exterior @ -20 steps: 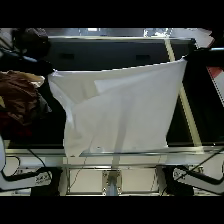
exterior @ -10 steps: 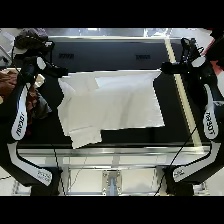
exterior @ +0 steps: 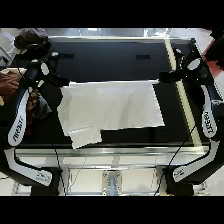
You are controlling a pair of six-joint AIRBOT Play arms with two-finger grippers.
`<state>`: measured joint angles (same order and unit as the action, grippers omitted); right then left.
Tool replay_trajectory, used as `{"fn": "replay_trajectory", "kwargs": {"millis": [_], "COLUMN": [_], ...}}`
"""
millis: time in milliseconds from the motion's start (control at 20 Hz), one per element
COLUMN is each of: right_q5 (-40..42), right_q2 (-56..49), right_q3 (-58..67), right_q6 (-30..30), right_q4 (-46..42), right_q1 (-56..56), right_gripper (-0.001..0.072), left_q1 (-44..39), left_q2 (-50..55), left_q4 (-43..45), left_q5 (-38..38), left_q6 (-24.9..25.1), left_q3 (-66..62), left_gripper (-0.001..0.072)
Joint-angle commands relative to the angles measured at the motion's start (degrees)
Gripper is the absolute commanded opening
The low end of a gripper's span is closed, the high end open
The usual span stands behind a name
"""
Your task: Fold the shirts.
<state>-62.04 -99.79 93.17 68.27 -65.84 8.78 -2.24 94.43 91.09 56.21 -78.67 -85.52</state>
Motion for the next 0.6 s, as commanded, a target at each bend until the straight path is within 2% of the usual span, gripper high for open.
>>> {"fn": "replay_trajectory", "kwargs": {"millis": [0,250,550], "right_q5": [-3.1,0.2,1.5], "right_q2": [0.1,-0.3,-0.3], "right_q3": [-4.3,-11.0,-11.8], "right_q6": [0.3,0.3,0.3], "right_q4": [-2.4,-3.1,-3.2], "right_q1": [0.0,0.0,0.0], "right_gripper": [0.0010,0.0010,0.0011], "left_q1": [-0.8,-1.7,-2.3], "left_q2": [-2.3,-2.1,-2.1], "left_q4": [3.0,2.8,2.8], "left_q5": [1.1,1.1,3.9], "left_q6": [-1.0,-1.1,-1.0], "left_q3": [8.1,11.5,11.5], "left_gripper": [0.0006,0.0007,0.0008]}}
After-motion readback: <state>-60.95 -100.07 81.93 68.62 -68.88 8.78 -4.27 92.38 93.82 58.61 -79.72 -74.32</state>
